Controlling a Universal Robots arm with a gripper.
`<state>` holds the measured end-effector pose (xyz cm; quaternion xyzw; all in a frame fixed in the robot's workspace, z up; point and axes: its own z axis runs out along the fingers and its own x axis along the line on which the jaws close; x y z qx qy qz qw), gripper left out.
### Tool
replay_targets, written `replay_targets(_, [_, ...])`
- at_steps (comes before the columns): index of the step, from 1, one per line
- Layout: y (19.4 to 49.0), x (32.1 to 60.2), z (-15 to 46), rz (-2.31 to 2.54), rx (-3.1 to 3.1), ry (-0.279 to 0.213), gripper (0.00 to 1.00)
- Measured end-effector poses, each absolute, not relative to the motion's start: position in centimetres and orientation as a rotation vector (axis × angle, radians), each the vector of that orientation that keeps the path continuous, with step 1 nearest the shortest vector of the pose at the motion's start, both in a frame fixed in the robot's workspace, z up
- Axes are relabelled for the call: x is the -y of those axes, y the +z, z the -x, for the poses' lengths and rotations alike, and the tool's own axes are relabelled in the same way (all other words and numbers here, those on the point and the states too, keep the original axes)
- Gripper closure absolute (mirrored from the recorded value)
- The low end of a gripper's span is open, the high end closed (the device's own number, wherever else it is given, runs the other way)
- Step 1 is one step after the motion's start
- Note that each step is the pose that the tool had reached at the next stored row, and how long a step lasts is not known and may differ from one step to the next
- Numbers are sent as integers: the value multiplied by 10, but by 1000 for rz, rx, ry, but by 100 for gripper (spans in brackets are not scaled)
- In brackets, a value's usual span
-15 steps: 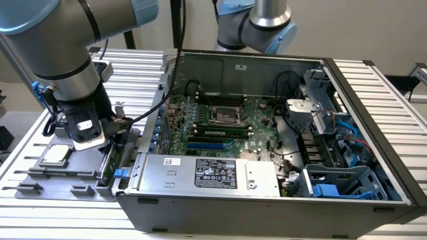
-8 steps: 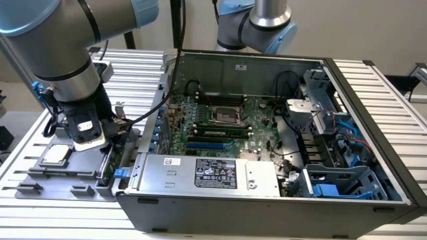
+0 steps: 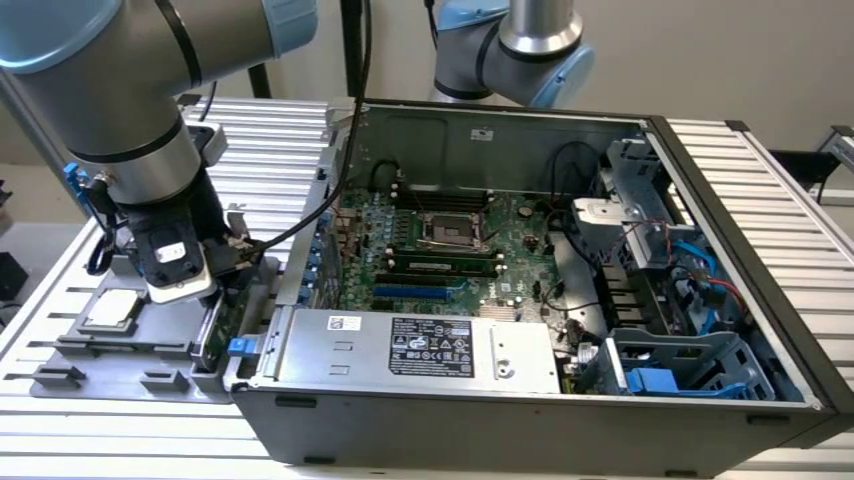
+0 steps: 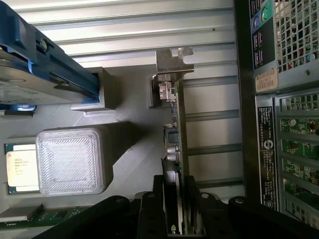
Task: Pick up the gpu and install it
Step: 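Pick up the gpu and move the gpu toward the slot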
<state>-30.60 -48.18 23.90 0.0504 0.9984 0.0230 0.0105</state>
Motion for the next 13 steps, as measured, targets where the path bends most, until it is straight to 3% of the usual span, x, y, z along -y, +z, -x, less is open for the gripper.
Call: replay_targets(13, [239,482,306,-156,-3116,72,73])
